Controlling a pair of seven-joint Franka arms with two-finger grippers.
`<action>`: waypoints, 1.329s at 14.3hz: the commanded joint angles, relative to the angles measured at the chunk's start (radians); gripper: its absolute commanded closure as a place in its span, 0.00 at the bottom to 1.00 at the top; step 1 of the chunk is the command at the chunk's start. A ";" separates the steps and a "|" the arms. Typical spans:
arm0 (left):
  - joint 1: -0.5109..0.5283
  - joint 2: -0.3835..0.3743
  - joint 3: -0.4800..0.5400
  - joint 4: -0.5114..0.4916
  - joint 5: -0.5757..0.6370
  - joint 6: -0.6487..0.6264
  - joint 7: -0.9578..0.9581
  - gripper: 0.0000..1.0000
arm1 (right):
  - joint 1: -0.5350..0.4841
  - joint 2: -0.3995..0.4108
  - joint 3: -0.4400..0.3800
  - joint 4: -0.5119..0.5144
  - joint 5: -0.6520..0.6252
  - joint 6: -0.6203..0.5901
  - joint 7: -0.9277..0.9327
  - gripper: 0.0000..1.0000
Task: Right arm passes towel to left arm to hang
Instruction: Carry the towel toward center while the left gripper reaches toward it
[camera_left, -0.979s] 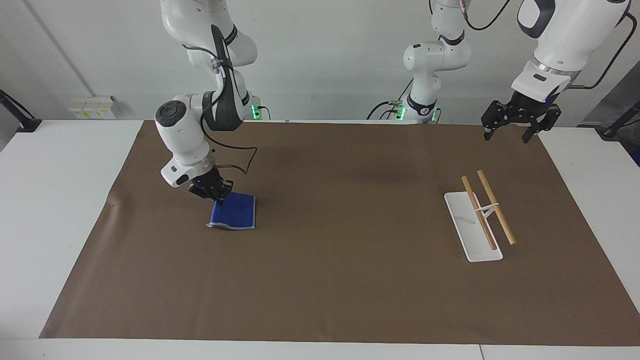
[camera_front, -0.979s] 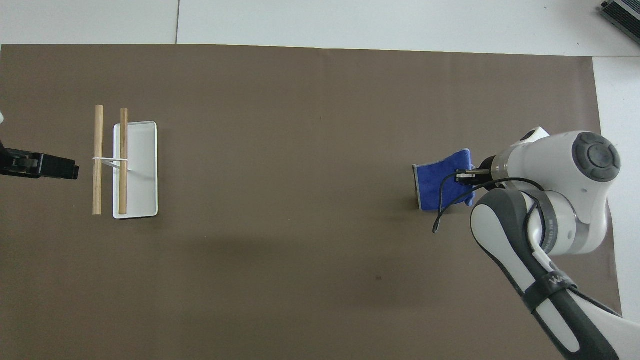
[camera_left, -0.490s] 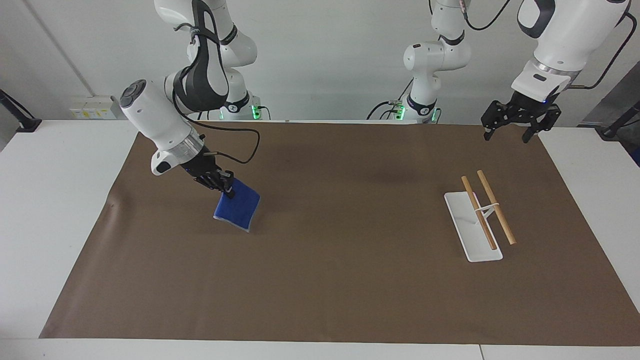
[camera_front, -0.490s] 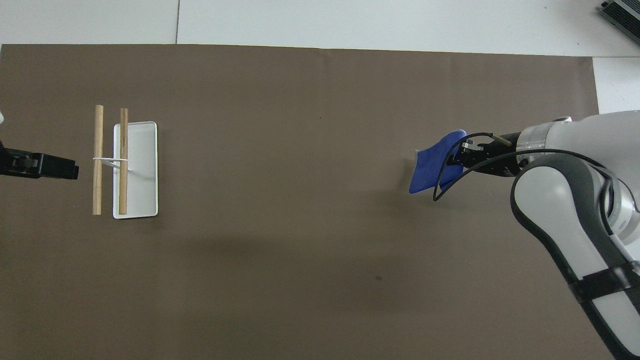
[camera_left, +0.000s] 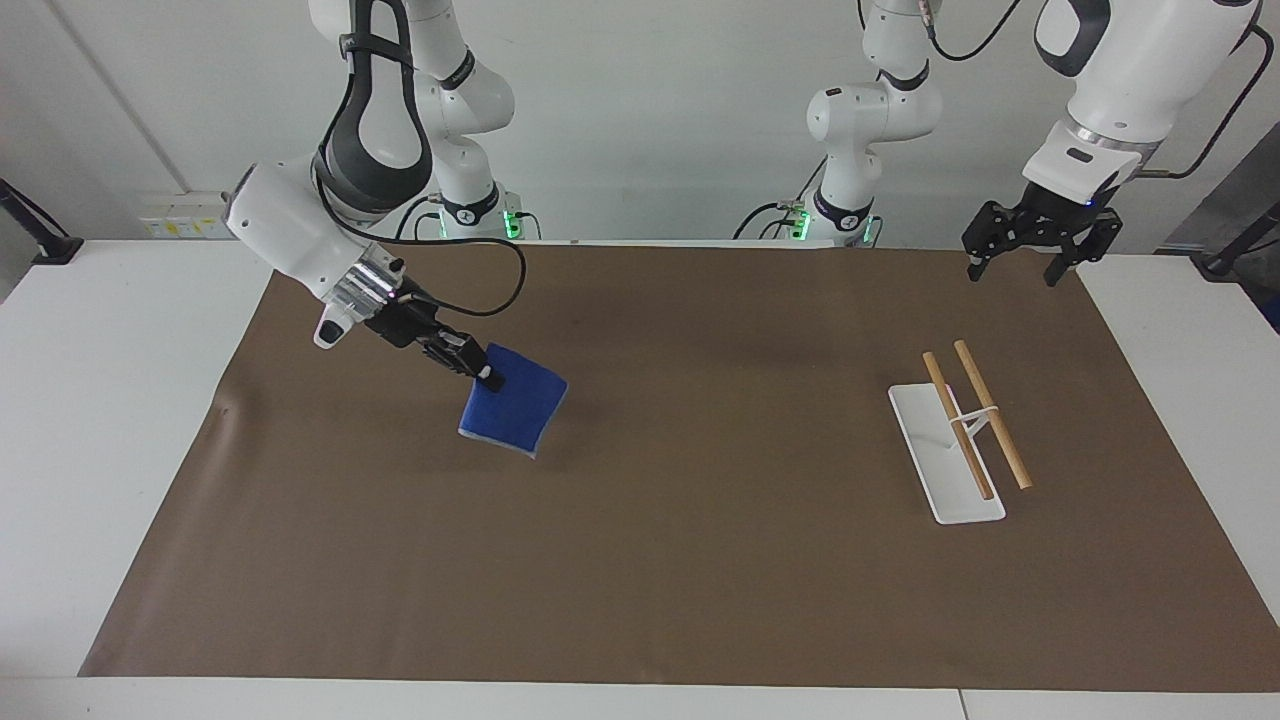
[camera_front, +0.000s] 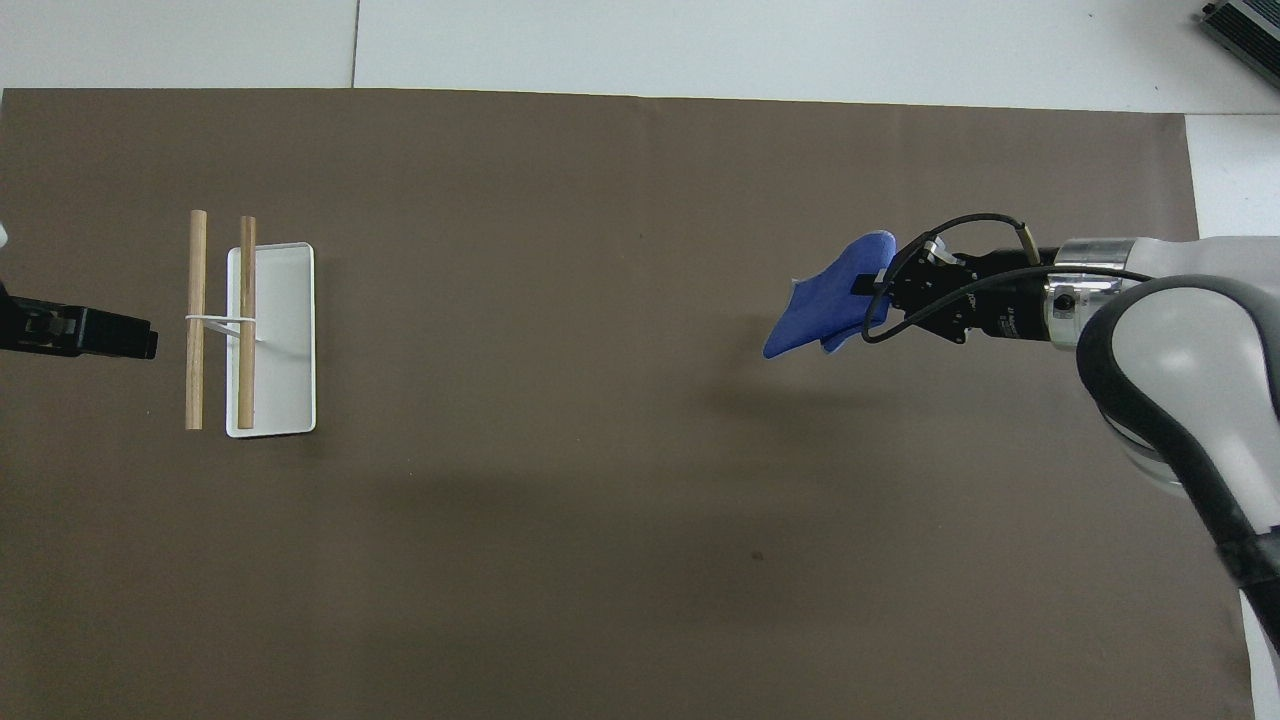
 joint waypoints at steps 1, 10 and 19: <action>0.001 -0.027 0.001 -0.030 0.019 0.012 -0.003 0.00 | 0.003 -0.015 0.011 -0.003 0.109 -0.004 0.080 1.00; -0.012 -0.028 -0.002 -0.029 0.019 0.009 -0.003 0.00 | 0.148 -0.025 0.015 -0.014 0.436 0.150 0.208 1.00; -0.002 -0.117 -0.002 -0.212 -0.198 0.116 -0.198 0.00 | 0.284 -0.022 0.017 -0.012 0.731 0.312 0.266 1.00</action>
